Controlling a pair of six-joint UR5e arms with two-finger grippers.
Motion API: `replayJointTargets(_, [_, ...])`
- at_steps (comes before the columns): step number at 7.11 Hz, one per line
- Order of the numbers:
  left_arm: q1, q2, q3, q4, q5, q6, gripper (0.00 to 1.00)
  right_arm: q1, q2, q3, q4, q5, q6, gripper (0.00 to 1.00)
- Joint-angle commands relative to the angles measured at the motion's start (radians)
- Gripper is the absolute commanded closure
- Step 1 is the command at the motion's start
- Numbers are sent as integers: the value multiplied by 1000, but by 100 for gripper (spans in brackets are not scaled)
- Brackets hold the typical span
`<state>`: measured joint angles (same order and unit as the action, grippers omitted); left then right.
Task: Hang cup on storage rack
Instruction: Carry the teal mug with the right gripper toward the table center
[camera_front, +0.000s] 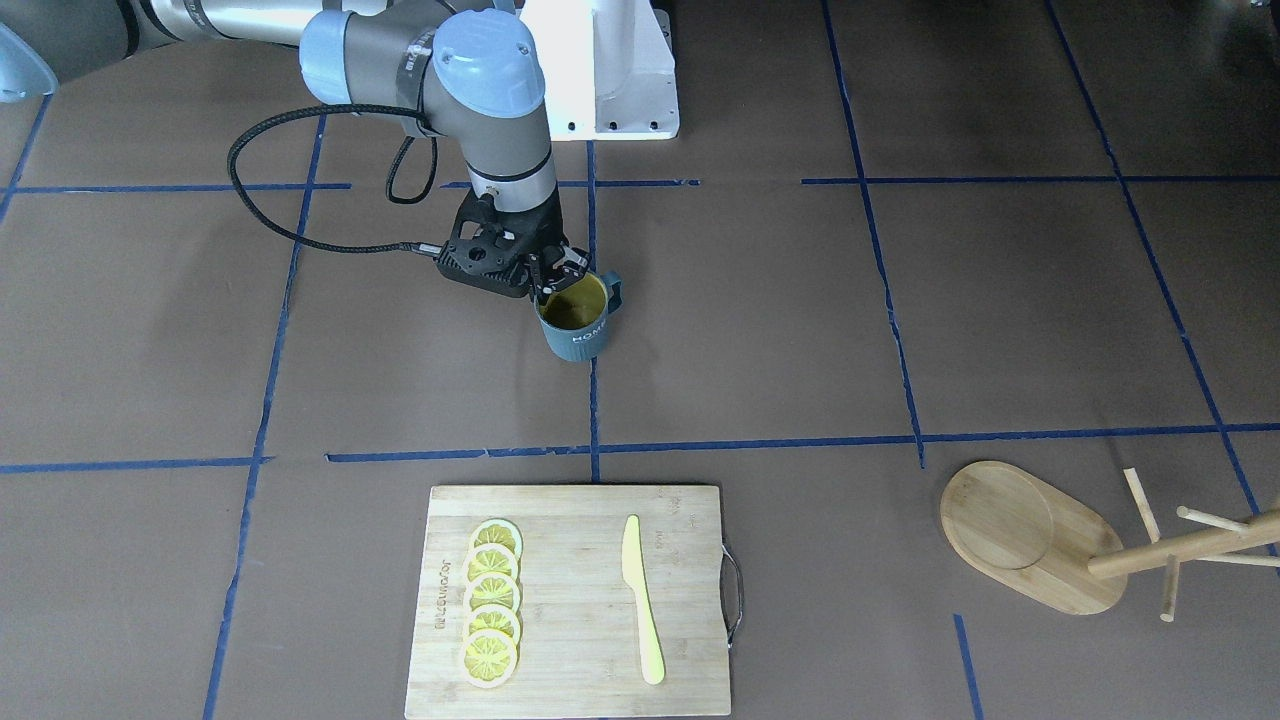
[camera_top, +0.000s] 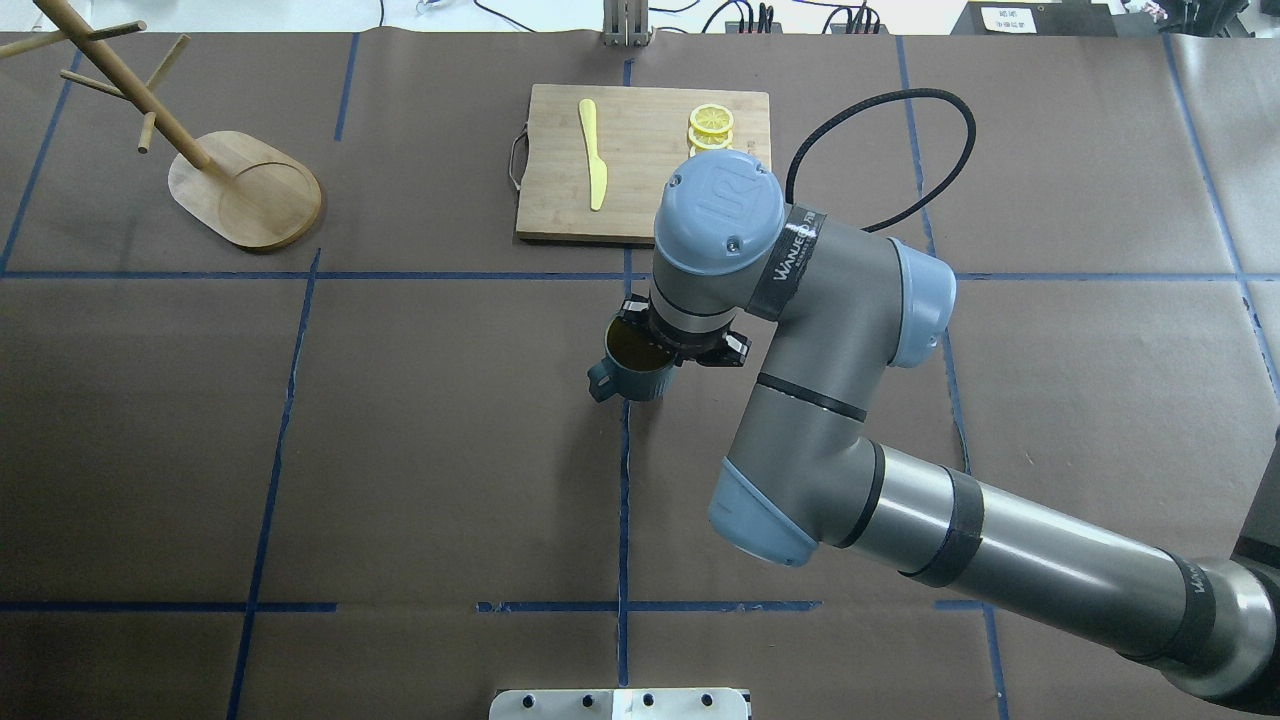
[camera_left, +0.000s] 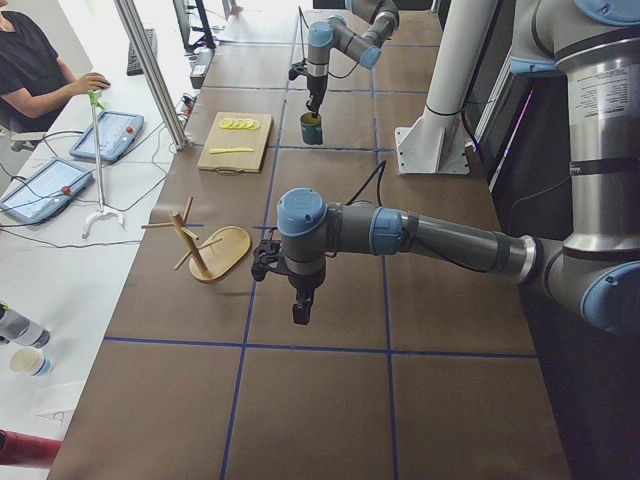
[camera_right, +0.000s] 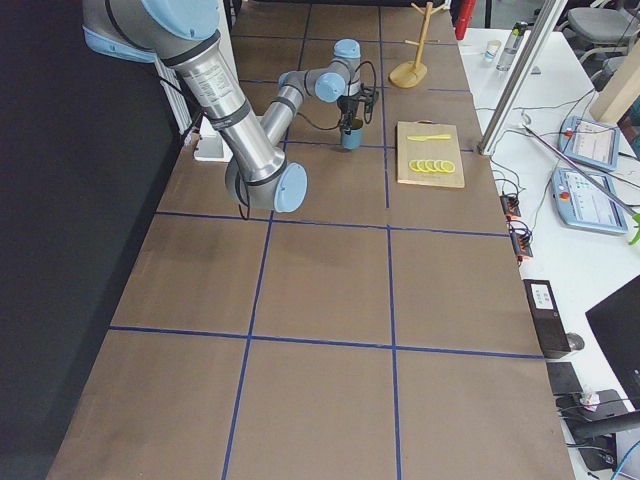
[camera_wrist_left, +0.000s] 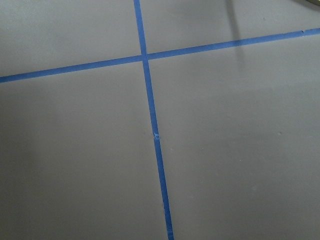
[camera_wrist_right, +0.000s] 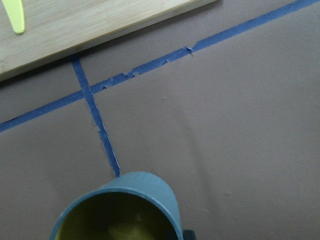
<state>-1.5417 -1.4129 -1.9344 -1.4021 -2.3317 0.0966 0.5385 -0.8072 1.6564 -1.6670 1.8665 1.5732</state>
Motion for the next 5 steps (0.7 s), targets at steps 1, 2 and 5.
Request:
replayJointTargets(1, [0, 0, -6, 0, 0, 0, 0, -18, 6, -12, 1, -18, 2, 98])
replayJointTargets(2, [0, 0, -5, 0, 0, 0, 0, -26, 5, -15, 3, -18, 1, 97])
replayJointTargets(5, [0, 0, -5, 0, 0, 0, 0, -26, 6, -14, 4, -17, -15, 39])
